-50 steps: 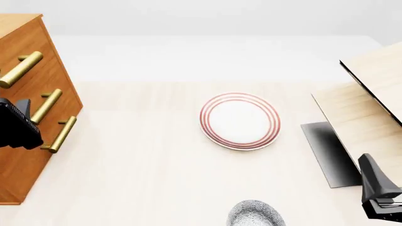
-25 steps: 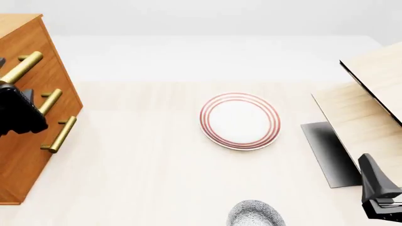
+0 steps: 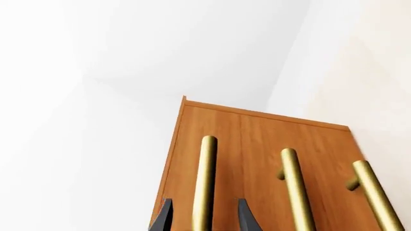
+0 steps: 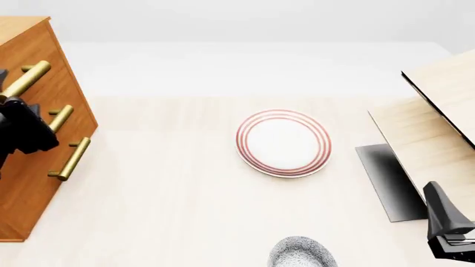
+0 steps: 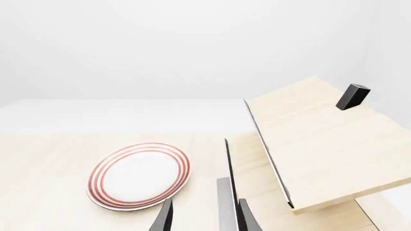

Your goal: Open the top drawer of the cabinet and put the bowl in it.

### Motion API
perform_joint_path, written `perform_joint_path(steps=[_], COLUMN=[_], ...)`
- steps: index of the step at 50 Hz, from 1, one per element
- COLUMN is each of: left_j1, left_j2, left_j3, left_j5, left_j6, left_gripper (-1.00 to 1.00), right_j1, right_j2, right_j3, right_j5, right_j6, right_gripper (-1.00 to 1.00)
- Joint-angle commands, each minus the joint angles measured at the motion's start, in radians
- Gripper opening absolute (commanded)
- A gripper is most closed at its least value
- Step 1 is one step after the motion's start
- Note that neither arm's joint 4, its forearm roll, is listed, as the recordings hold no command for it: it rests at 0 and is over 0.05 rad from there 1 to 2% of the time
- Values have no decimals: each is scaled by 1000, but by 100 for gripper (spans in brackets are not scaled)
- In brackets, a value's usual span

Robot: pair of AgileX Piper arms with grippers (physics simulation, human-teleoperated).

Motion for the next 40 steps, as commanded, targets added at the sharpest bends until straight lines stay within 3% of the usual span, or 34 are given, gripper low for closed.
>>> perform_joint_path(steps=[1, 24, 25, 40], left_j1=[25, 54, 50, 8], left_j2=[40, 27, 19, -32], left_j3=[-4, 7, 5, 35], left_j5=[-43, -65, -60, -47], left_j6=[-8, -32, -35, -13], left_gripper=[100, 100, -100, -100], right_j1=[0, 0, 0, 0], right_j2=[-1, -1, -1, -1], right_j3=[1, 1, 1, 1], right_j5=[0, 0, 0, 0], right_j6=[0, 0, 0, 0], right_gripper=[100, 100, 100, 100])
